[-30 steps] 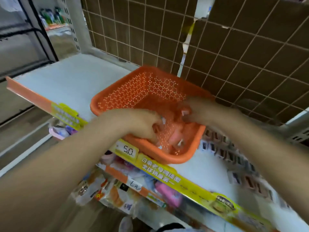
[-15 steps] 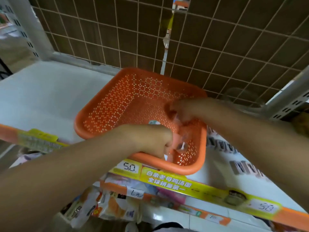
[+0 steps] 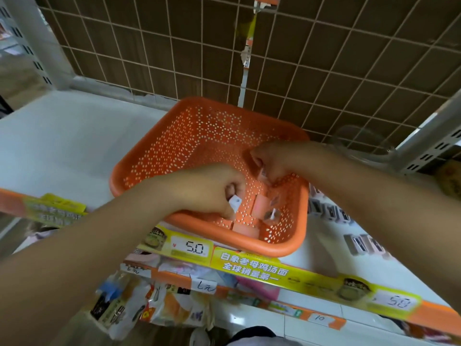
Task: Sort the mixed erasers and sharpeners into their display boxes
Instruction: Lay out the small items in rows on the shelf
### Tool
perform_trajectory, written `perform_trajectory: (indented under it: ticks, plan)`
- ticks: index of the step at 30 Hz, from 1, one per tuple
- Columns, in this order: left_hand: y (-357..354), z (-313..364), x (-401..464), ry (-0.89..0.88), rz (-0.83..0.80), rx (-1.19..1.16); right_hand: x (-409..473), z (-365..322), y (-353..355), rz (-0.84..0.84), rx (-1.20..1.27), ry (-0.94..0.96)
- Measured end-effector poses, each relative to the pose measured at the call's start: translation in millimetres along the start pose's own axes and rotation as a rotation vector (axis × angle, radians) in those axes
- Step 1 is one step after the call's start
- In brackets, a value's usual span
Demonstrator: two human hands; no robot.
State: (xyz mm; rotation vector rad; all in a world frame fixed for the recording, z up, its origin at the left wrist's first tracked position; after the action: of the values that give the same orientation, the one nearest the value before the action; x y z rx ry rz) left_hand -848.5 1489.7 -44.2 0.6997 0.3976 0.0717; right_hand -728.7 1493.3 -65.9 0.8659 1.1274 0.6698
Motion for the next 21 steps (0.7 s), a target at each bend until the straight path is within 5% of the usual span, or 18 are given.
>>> perform_trajectory:
  ticks: [6,12,16,21]
  plan:
    - [36.9,1.8,-18.8,-0.076,0.255,-0.181,-2.9,1.0,5.6,0.065,0.134,0.028]
    - [53.4,8.8,-37.0,-0.153,0.476,-0.343,-34.6,9.4,44.2,0.339,0.661,0.076]
    - [46.3,23.3,-45.8,-0.247,0.489,-0.675,-80.5,16.3,58.5,0.496,0.863,0.120]
    - [27.0,47.7,-48.9,-0.334,0.499,-0.896,-135.2,30.3,42.4,0.461,1.297,0.259]
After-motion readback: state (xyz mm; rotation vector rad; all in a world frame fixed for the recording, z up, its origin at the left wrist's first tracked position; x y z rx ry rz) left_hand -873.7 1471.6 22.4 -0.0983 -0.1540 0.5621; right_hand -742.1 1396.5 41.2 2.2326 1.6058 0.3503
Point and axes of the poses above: each hand's wrist, its own x-axis towards the middle knuckle, its own y-axis out of the back of the hand, z = x × y, the point moved 9 cm from there along x, towards the middle knuckle, and after that the axes turned 3 degrees about -x, right-handed, at the moved point
